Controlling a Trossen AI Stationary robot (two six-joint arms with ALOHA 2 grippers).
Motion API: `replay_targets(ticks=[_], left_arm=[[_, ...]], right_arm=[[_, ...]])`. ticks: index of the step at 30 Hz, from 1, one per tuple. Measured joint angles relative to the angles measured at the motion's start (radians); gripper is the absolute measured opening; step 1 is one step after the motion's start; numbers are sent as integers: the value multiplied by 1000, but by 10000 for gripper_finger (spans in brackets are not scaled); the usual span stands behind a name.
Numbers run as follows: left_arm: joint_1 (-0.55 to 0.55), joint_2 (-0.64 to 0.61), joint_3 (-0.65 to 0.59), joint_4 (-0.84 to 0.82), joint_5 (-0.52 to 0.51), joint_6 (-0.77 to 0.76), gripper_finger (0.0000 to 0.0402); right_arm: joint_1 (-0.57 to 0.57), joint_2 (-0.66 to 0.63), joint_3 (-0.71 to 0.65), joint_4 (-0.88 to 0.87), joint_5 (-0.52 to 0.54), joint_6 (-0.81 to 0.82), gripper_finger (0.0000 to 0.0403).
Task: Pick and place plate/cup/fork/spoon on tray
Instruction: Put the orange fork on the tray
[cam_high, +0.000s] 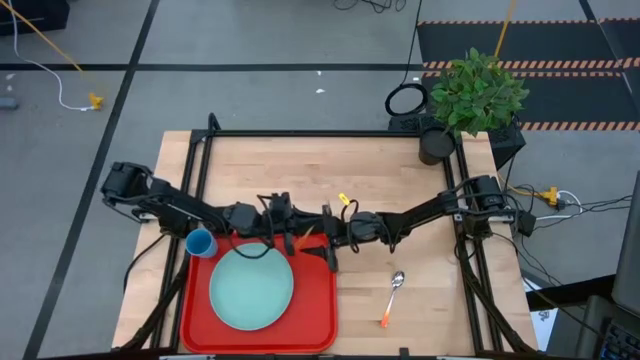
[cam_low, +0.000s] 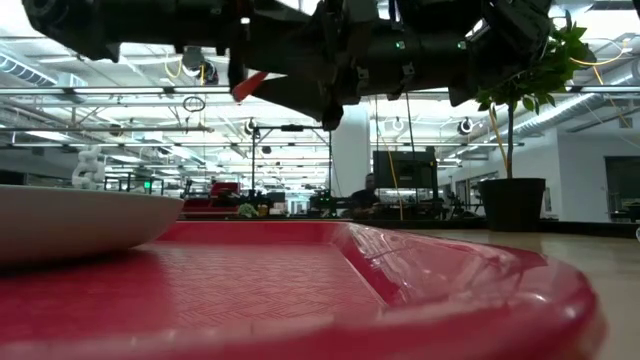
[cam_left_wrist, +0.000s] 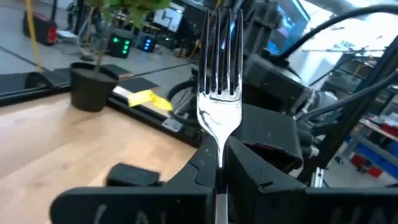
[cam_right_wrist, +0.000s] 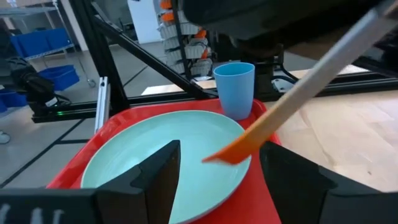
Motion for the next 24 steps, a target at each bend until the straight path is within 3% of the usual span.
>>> replay_targets(ticks=[9, 20, 24], left_arm=[[-3, 22, 20, -11, 6, 26, 21], [-33, 13, 20, -14, 8, 105, 25], [-34, 12, 20, -14, 16, 113, 33]], right_arm=[[0, -1, -2, 4, -46, -5, 197], [1, -1, -2, -7, -53, -31, 71], [1, -1, -2, -13, -55, -25, 45]])
